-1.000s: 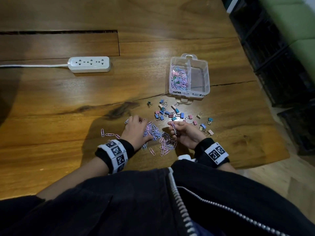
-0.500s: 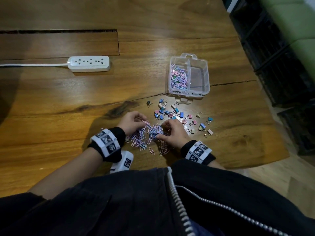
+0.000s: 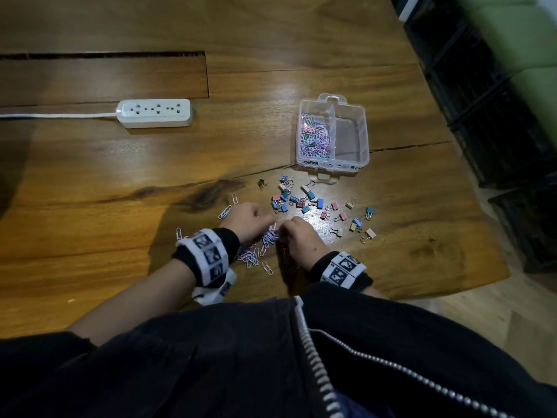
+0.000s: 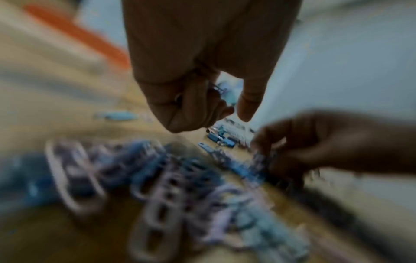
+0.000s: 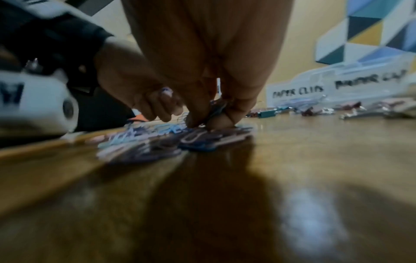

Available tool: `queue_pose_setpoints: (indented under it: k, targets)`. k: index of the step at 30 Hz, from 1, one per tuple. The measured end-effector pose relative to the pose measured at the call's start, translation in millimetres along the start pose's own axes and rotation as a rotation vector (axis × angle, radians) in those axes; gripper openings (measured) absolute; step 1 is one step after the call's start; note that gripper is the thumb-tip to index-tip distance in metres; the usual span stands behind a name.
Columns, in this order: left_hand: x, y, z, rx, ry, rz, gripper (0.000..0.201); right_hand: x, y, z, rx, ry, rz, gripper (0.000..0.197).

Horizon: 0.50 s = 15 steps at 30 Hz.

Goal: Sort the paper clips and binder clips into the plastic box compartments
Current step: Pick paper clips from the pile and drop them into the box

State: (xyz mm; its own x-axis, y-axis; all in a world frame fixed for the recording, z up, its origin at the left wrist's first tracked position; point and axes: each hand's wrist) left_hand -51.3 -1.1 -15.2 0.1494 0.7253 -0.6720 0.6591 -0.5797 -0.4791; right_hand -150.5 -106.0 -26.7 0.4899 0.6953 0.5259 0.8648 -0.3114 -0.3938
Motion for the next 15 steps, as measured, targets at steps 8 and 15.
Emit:
queue_pose_setpoints:
  k: [8, 15]
  targets:
    - [-8.3, 5.2, 10.9, 0.095, 0.621, 0.05, 0.052, -6.0, -0.2, -54.9, 0.174, 0.471, 0.183, 0.007]
    - [-6.4, 0.0, 14.6, 0.161, 0.613, 0.132, 0.033, -1.5, 51.1, -112.1, -0.108, 0.489, 0.136, 0.016]
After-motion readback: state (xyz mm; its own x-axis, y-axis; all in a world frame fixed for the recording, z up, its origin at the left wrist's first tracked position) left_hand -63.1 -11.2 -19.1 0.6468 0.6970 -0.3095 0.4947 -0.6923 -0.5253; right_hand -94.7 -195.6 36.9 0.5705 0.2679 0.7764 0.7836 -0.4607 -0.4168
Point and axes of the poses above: each hand's wrist, its own y-axis towards the middle knuckle, its own z-axis out of the palm, x = y × z, and after that the axes turned 7 degrees about z, right-handed
